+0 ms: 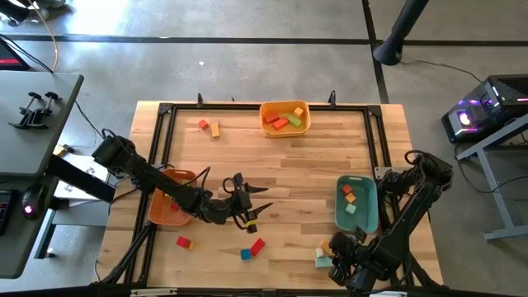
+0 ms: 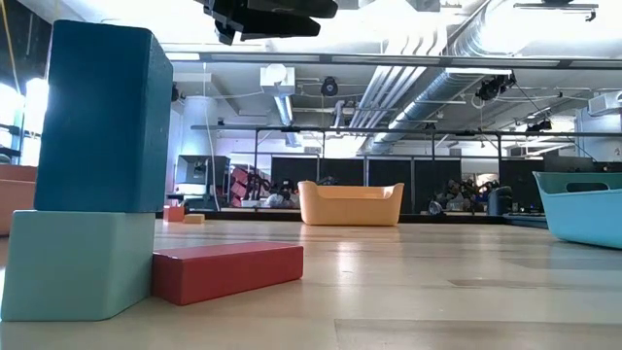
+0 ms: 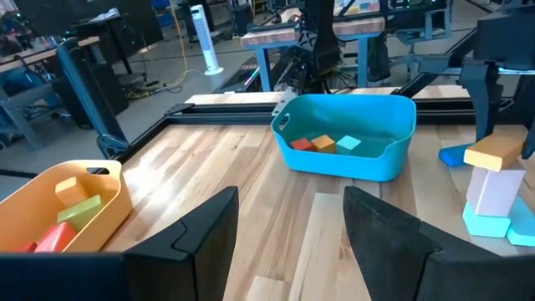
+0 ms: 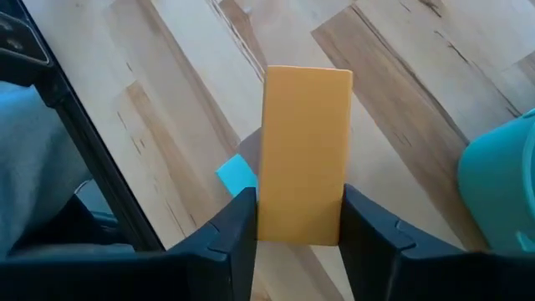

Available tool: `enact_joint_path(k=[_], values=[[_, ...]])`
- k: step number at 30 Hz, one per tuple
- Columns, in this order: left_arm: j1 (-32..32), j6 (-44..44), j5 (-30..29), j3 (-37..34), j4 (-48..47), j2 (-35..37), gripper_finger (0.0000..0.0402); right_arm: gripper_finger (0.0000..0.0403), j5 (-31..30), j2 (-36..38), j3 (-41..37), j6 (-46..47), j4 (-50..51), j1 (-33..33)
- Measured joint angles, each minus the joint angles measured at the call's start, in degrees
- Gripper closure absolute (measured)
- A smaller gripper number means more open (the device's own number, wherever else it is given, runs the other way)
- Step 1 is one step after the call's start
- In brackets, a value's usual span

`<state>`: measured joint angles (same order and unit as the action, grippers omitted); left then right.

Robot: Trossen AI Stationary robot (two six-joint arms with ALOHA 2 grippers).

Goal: Sort blocks by size
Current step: Put the yellow medium block into the orange bin

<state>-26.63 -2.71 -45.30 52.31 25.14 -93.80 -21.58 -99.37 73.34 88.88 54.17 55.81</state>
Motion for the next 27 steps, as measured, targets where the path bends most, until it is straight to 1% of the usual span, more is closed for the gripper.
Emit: enact_joint_path(k=[3,5,7,10,14,17,20,24,25,27], values=[[0.00,-0.07,-0.02,0.00,-0.04,0.02,0.0200,0.0274,0.60,-0.02,0.71,-0.88,1.32,-0.02],[0.00,-0.07,-0.02,0.00,-0.04,0.00,0.0200,0.0274,0.54,-0.02,2.37,-0.87,4.03,0.09],[0.00,-0.07,0.00,0.00,-0.04,0.01,0.0200,0.0274,-0.79,-0.02,4.46,-0.90,7.66,0.36],[0.00,0.23,0.31,0.00,-0.04,0.00,0.0200,0.0274,-6.19,-0.01,7.34,-2.74,12.73,0.89],[0.00,0.87,3.79,0.00,1.34,0.00,0.0200,0.0274,-15.69,0.02,7.59,-13.32,11.42,0.31],[0.00,2.45,6.52,0.02,3.12,0.00,0.0200,0.0274,-22.42,0.02,4.82,-22.06,4.94,-2.13],[-0.04,4.47,8.73,0.02,4.84,0.00,0.0200,0.0274,-28.68,0.02,0.38,-31.86,-5.88,-5.10],[-0.09,6.24,12.10,0.04,5.84,-0.02,0.0200,0.0274,-31.37,0.02,-7.20,-42.78,-22.75,-9.28],[-0.20,6.33,12.62,0.04,6.09,-0.02,0.0200,0.0273,-31.22,0.02,-9.23,-45.47,-27.72,-10.31],[-0.29,6.90,13.52,0.04,6.10,-0.01,0.0200,0.0273,-28.71,0.02,-13.23,-51.26,-37.57,-12.28]])
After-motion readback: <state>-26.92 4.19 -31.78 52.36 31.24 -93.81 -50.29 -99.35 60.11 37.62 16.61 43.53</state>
